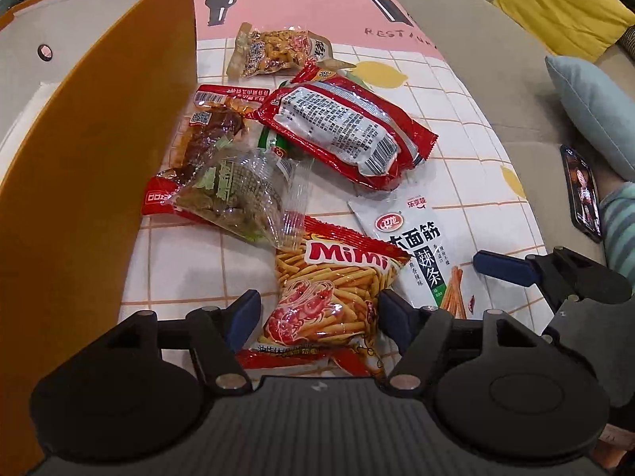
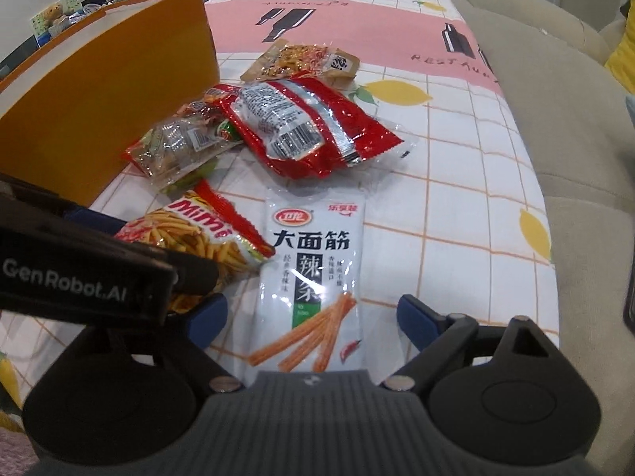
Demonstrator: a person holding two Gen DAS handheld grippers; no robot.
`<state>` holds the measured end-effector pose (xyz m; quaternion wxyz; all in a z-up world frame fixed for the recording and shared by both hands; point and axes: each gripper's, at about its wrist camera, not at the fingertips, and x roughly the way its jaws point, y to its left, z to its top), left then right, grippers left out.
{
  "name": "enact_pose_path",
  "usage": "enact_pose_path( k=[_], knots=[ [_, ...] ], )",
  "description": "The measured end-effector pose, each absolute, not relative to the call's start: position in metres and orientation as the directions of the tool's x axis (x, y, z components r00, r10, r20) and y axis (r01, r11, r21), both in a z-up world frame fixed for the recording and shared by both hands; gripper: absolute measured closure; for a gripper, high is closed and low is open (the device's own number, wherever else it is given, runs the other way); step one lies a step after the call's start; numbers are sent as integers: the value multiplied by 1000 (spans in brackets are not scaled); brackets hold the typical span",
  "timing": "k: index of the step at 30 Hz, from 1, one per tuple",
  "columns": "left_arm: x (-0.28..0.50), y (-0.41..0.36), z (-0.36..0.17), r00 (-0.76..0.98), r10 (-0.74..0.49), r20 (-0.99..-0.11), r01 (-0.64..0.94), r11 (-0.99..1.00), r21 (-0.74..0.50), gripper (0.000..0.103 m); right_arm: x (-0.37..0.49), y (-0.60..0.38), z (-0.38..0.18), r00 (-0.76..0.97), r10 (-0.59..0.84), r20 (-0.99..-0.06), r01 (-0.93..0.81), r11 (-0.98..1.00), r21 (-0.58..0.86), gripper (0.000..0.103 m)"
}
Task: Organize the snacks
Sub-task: 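Grasp the red MIMI bag with the left tool while the right tool grasps the white spicy-strip packet, then carry both packets into the box and open both tools to release them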
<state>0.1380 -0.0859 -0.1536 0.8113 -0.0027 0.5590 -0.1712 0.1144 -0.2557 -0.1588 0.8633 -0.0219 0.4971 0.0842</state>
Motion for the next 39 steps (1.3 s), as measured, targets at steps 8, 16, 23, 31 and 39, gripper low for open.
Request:
enact_pose_path(
  k=[8, 16, 23, 31, 39],
  knots=[
    [133, -90, -157, 325, -286, -902, 305, 934, -186, 46, 108, -254, -155, 516, 124, -848, -202, 979, 21, 39],
    [126, -89, -152, 353, -281, -892, 312, 935, -171, 54, 108, -256, -151, 508, 117, -853, -191, 981, 21, 57],
    [116, -84, -137, 368, -287, -884, 297, 938, -181, 55, 100, -260, -148, 491, 111, -864, -160, 986, 36, 58],
    [101, -80, -108, 399, -315, -861, 294, 934, -205, 57, 86, -266, -134, 492, 112, -863, -128, 990, 56, 59],
    [85, -70, -75, 467, -326, -822, 284, 936, -210, 58, 71, -267, -105, 551, 130, -825, -105, 991, 86, 59]
  ],
)
